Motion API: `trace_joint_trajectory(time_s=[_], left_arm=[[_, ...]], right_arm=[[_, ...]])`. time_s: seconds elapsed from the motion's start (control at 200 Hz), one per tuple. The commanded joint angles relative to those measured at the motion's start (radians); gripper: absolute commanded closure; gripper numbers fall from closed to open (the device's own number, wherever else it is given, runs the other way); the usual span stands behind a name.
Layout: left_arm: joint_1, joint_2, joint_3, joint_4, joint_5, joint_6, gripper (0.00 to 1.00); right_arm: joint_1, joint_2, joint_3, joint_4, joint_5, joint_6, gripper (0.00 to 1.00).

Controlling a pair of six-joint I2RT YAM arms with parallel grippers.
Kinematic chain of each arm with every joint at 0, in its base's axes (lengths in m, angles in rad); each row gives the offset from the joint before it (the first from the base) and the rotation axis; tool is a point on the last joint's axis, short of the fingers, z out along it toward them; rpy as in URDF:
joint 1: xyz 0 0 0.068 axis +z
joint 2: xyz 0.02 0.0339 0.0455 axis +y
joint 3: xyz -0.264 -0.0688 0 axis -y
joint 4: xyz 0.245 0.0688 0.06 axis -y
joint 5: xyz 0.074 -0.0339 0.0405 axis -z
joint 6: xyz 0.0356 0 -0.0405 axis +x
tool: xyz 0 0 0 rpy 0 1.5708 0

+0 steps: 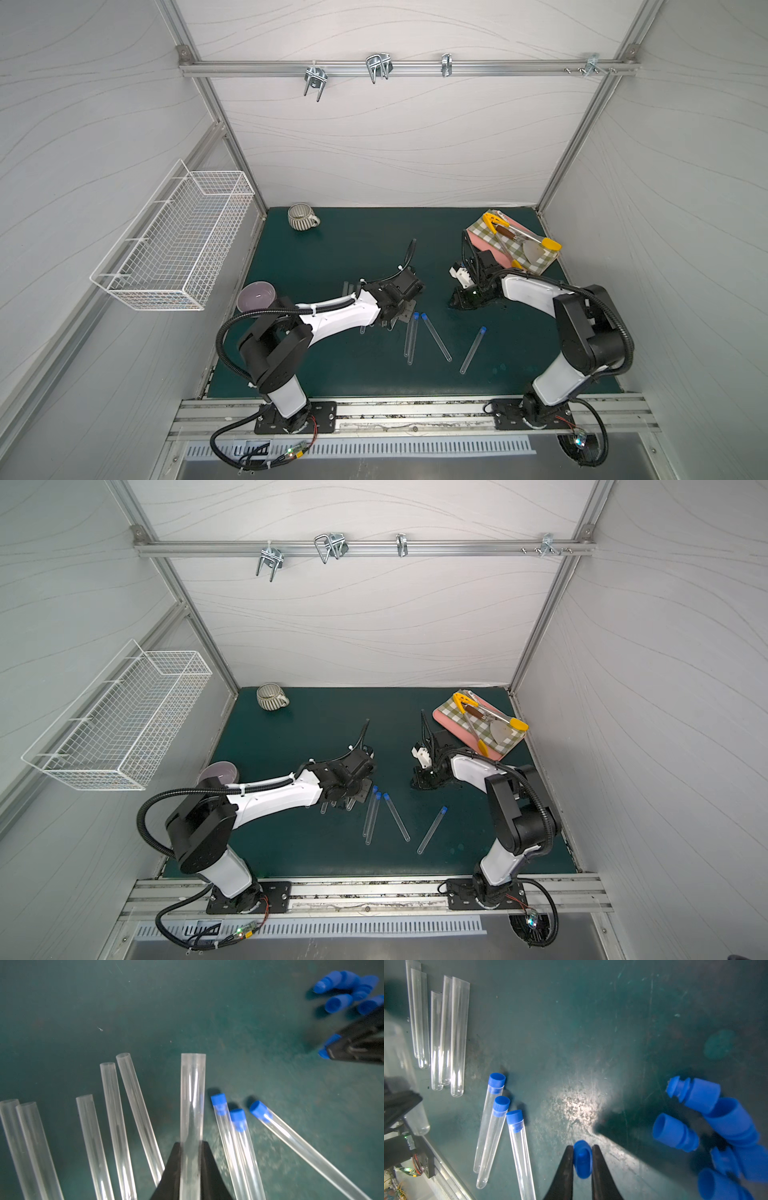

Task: Remove stoppers from test tubes
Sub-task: Place the stopper at the center of the board, then place the test tube at the center of the board.

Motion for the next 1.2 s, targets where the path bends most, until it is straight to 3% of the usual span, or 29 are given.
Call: trace_joint_trajectory(time_s=[0.0, 0.625, 0.925, 1.196], left_arm=[[0.013, 0.059, 0.064, 0.012, -0.032, -0.050, 1.00], [0.064, 0.245, 0.175, -0.045, -0.066, -0.104, 0.98], [0.073, 0.266, 0.193, -0.060, -0.061, -0.112, 0.86], [0.074, 0.220, 0.193, -0.070, -0.057, -0.101, 0.66]], right_arm=[[-0.004, 0.007, 0.022, -0.016, 0.010, -0.024, 0.79], [0.002, -0.093, 0.023, -0.051, 0.012, -0.021, 0.64], [0.020, -0.236, 0.017, -0.088, 0.021, -0.016, 0.54], [0.020, -0.346, 0.025, -0.144, 0.029, -0.023, 0.50]])
